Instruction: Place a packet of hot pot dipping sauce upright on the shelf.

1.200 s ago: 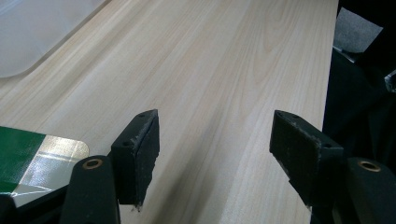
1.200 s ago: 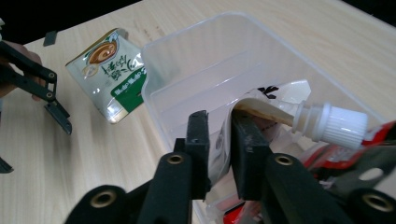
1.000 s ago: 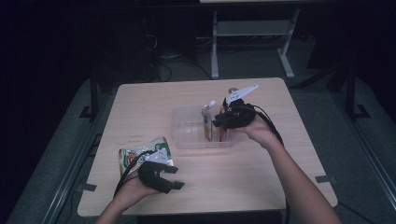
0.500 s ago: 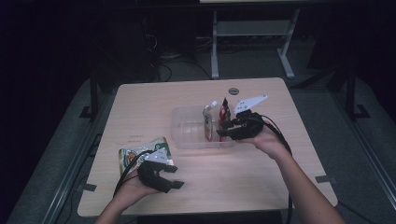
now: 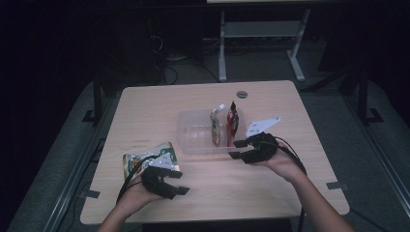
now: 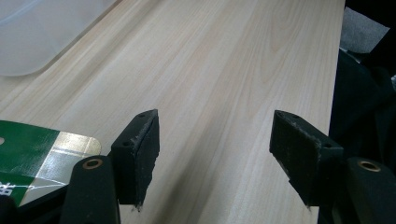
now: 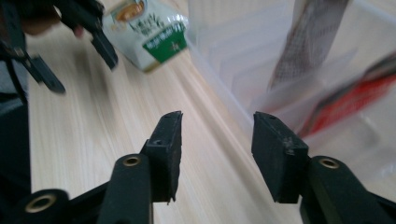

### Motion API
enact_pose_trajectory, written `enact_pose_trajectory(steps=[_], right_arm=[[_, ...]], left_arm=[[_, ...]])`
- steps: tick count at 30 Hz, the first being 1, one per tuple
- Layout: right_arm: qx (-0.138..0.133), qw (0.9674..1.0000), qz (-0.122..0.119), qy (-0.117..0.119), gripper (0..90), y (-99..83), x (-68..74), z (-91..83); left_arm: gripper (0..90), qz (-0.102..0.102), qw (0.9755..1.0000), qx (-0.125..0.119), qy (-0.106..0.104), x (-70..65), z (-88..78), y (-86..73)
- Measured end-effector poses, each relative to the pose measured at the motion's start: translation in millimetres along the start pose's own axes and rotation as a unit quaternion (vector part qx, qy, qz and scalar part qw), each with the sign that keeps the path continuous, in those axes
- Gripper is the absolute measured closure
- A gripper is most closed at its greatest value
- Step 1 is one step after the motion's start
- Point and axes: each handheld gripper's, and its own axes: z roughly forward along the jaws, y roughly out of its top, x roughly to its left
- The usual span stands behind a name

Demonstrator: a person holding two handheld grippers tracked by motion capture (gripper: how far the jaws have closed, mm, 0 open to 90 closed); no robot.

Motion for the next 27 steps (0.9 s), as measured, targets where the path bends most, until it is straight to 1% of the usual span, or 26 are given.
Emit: enact_pose_trajectory(steps=[1,2,4,5,8,9,12,13,14,15,16,19,21,22,23,24,26,27], right_arm=[[0.002,1.0000,-0.001,-0.002,50.5,-3.6,0.9,-0.2],[0.004,1.0000,0.004,-0.001,50.1,-7.4,1.9,-0.6],[0.009,0.9999,0.007,-0.006,49.0,-15.3,3.1,-1.9],[0.009,0.9999,0.007,-0.007,48.5,-19.4,3.5,-2.9],[0.007,0.9998,0.015,-0.008,46.3,-32.6,4.4,-6.4],[0.007,0.9998,0.014,-0.009,45.7,-37.1,4.6,-7.0],[0.011,0.9997,0.019,-0.008,44.1,-45.8,4.9,-8.3],[0.014,0.9996,0.021,-0.009,43.4,-51.0,4.8,-8.9],[0.022,0.9994,0.025,-0.012,42.5,-57.7,5.4,-9.6],[0.026,0.9993,0.022,-0.012,42.2,-61.4,5.0,-9.7],[0.032,0.9991,0.026,-0.012,41.7,-64.3,5.1,-9.7],[0.043,0.9987,0.023,-0.014,41.1,-67.0,4.2,-7.2],[0.040,0.9987,0.027,-0.013,40.6,-66.0,3.8,-6.2],[0.038,0.9989,0.025,-0.012,40.1,-65.7,3.6,-6.1],[0.035,0.9991,0.022,-0.011,39.9,-65.7,3.1,-5.9],[0.033,0.9991,0.023,-0.009,39.7,-65.6,2.7,-6.0],[0.033,0.9991,0.027,-0.007,39.2,-65.7,2.6,-6.2],[0.033,0.9990,0.028,-0.007,39.0,-65.9,2.3,-6.1]], left_arm=[[32.8,0.002,1.0000,-0.001,0.001,0.4,0.1,-0.1],[32.8,0.002,1.0000,-0.003,0.001,0.5,0.3,-0.2],[32.8,-0.001,1.0000,-0.003,0.001,0.3,0.5,-0.4],[32.9,0.003,1.0000,-0.003,0.003,0.8,0.3,-0.3],[32.9,-0.004,1.0000,-0.007,0.003,0.6,-0.1,-1.1],[32.9,-0.010,0.9999,-0.008,0.003,0.1,-0.3,-1.4],[32.9,-0.009,0.9999,-0.007,0.004,1.2,-1.3,-1.9],[32.9,-0.013,0.9999,-0.010,0.005,0.8,-1.5,-2.2],[33.0,-0.010,0.9999,-0.006,0.008,2.1,-3.4,-2.5],[33.0,-0.010,0.9999,-0.006,0.008,2.1,-3.4,-2.5],[33.0,-0.009,0.9999,-0.006,0.010,3.0,-4.1,-2.9],[33.0,-0.011,0.9998,-0.007,0.015,5.0,-5.7,-3.4],[33.0,-0.012,0.9997,-0.005,0.019,5.5,-7.6,-4.1],[33.0,-0.016,0.9997,-0.007,0.018,5.6,-8.5,-4.6],[33.1,-0.017,0.9996,-0.008,0.022,6.2,-9.9,-5.0],[33.1,-0.013,0.9996,-0.005,0.026,7.9,-11.7,-5.3],[33.1,-0.021,0.9993,-0.008,0.030,9.8,-14.5,-6.1],[33.6,-0.020,0.9992,-0.005,0.034,11.1,-16.5,-6.7]])
